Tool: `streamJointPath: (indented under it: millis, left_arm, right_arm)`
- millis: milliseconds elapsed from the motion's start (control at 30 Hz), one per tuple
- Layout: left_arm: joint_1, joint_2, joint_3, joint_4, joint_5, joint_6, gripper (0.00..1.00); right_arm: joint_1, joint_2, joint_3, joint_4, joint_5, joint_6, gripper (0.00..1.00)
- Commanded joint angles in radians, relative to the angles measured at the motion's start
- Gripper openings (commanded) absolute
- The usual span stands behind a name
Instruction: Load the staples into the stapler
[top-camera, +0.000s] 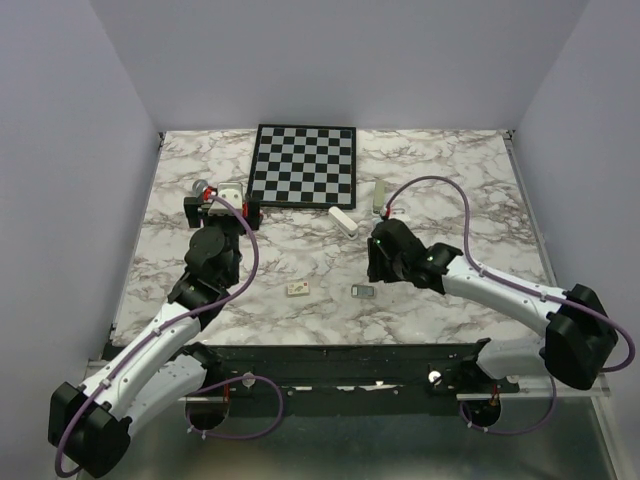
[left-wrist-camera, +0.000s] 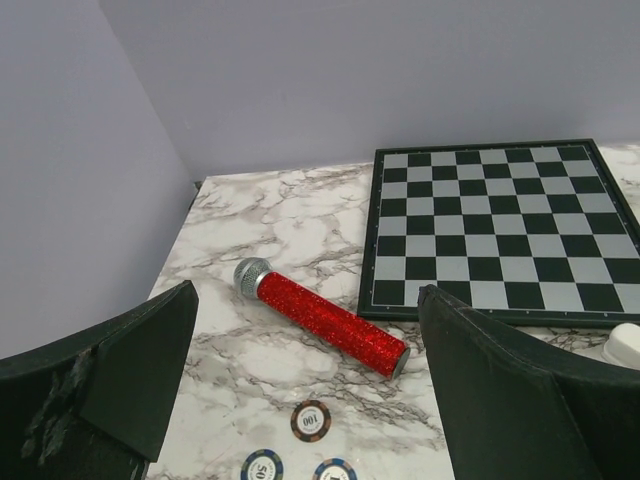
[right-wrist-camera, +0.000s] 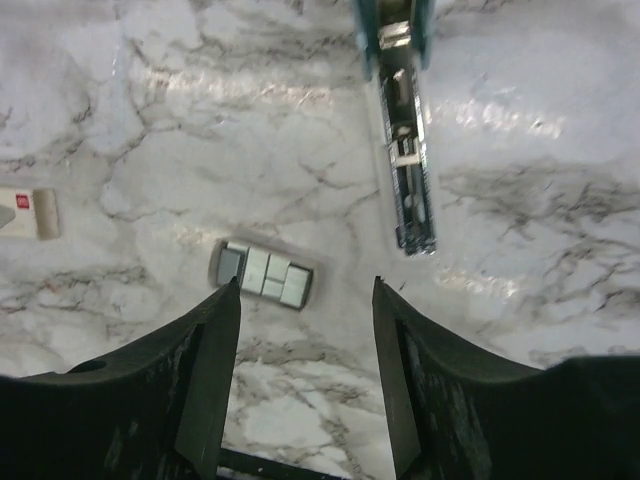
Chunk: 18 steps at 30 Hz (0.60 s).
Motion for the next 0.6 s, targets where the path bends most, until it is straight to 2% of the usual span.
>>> streamJointPath:
  millis: [0, 167, 333, 567]
  left_arm:
    - [-0.014, -0.022, -0.016, 0.034, -0.022, 0.003, 0.99]
    - [-0.032, -0.026, -0.017, 0.035, -0.020, 0.003, 0.99]
    - [-0.046, -0.028, -0.020, 0.040, -0.023, 0.009, 0.99]
    - [-0.056, -0.029, -0.023, 0.045, -0.023, 0.012, 0.99]
  right_arm:
    - [0.083, 0.010, 0.031, -0.139, 0.048, 0.218, 0.60]
    - [0.147, 0.093, 0.060, -0.168, 0.128, 0.327, 0.52]
    - [0.150, 0.136, 0.050, -0.104, 0.134, 0.353, 0.45]
    - [0.150, 0.190, 0.063, -0.073, 0.132, 0.354, 0.40]
